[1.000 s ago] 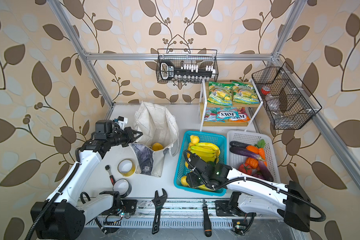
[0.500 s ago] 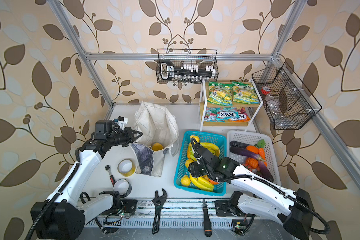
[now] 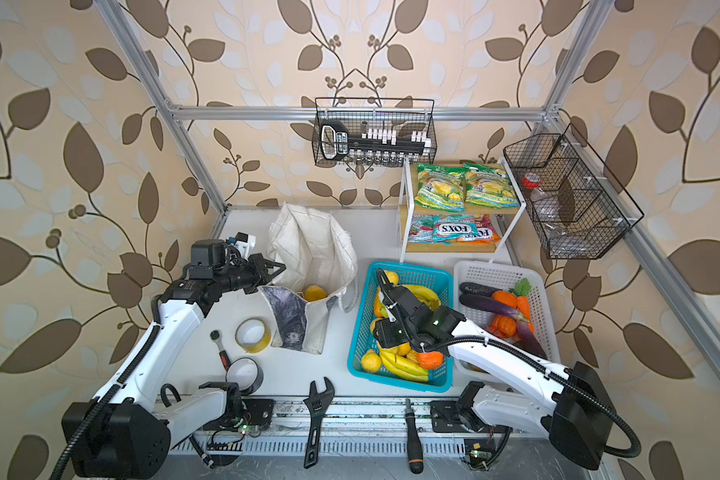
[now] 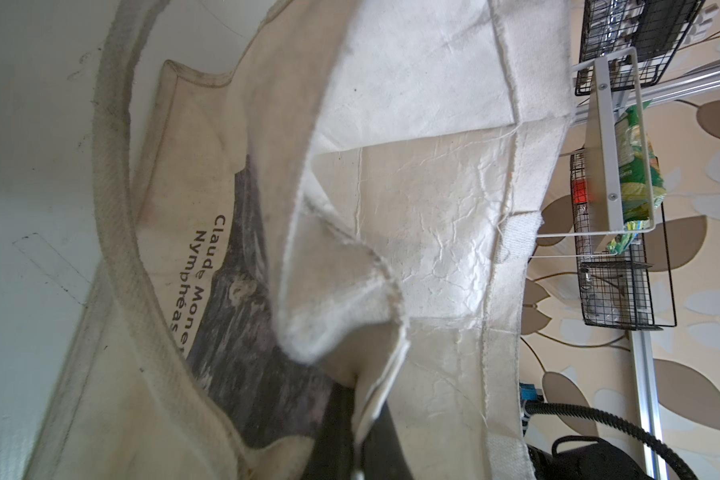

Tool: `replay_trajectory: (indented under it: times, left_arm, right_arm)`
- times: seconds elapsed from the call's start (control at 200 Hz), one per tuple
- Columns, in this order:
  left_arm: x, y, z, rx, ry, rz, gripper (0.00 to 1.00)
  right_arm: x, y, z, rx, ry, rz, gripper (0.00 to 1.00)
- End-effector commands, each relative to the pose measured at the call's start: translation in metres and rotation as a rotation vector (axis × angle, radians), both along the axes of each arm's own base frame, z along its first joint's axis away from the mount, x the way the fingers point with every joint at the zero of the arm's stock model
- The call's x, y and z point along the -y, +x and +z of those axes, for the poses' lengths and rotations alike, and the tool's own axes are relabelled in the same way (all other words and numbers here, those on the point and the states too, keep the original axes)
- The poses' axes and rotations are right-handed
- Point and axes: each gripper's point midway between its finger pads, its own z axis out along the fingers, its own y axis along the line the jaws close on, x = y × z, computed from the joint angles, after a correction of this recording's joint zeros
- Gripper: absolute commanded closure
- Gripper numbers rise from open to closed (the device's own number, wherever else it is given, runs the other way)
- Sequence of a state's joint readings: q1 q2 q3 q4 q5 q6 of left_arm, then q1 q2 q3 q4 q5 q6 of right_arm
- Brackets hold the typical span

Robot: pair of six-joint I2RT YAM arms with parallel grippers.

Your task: Place the food into the grocery bag and tie it

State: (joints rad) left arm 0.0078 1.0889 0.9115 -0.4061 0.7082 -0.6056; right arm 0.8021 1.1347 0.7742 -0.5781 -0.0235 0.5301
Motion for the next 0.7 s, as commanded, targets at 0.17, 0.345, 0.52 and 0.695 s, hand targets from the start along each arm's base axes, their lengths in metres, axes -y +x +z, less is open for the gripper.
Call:
replay_trajectory:
  times: [0.17,0.345,0.52,0.695]
  left_arm:
    - [0.005,0.000,0.010,0.053,-0.021,-0.038,1.00]
    - [0.005,0.000,0.010,0.052,-0.021,-0.038,1.00]
    - [0.004,0.000,0.009,0.051,-0.018,-0.033,1.00]
    - [0.005,0.001,0.009,0.052,-0.021,-0.036,1.00]
  right_arm:
    - [-0.004,0.008,-0.019,-0.007,-0.044,0.035,0.39]
    - [-0.005,0.005,-0.025,-0.002,-0.073,0.050,0.37]
    - [0.008,0.005,-0.011,0.049,-0.082,0.014,0.30]
    - [0.017,-0.006,-0.009,0.073,-0.131,0.021,0.25]
